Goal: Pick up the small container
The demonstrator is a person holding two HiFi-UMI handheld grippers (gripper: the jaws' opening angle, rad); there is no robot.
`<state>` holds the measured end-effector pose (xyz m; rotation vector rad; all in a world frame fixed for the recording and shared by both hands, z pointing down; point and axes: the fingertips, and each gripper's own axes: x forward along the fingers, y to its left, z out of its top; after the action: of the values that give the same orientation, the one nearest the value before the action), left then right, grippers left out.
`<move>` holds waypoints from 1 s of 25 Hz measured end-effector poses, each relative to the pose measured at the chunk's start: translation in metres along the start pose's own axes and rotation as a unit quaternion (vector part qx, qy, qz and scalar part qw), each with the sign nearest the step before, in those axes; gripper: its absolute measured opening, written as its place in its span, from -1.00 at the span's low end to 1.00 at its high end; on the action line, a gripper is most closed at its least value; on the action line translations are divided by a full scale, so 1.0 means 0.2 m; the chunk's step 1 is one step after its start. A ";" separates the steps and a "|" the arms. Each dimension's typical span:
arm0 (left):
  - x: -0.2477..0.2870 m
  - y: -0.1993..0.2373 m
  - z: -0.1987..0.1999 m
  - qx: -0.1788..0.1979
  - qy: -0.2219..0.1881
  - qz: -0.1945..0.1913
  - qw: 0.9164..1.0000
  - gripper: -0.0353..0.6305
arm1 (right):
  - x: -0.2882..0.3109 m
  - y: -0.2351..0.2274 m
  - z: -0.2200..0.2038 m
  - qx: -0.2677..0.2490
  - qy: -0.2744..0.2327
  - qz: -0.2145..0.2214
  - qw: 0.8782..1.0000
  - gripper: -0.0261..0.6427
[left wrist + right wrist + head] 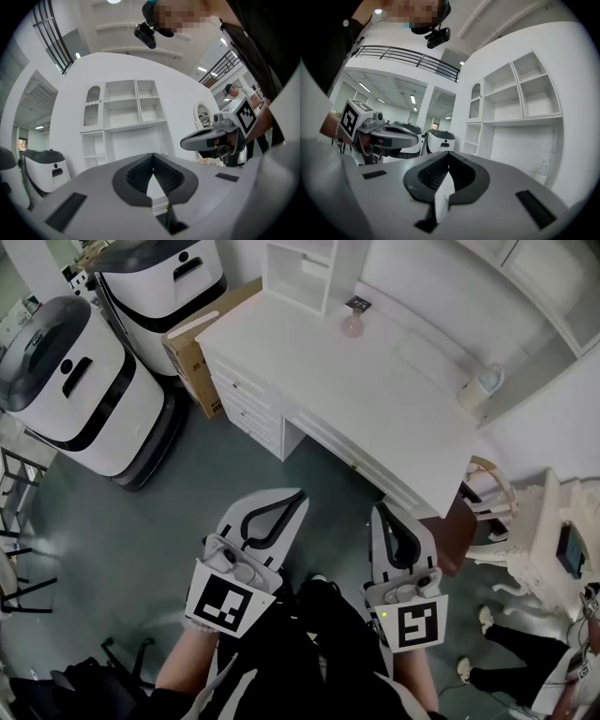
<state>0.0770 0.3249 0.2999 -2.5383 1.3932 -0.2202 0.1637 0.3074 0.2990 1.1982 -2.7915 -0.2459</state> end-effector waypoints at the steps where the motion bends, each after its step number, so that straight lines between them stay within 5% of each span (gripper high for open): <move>1: -0.01 0.01 0.00 0.000 -0.001 0.000 1.000 -0.89 | 0.01 0.01 0.00 -0.002 0.001 -0.001 1.000 -0.92; 25: -0.27 0.27 -0.06 0.002 -0.021 0.012 1.000 -0.89 | 0.20 0.32 0.08 -0.041 -0.002 -0.001 0.999 -0.92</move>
<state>0.0024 0.3404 0.2955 -2.5065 1.4060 -0.1657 0.0887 0.3246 0.2952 1.1838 -2.7547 -0.3593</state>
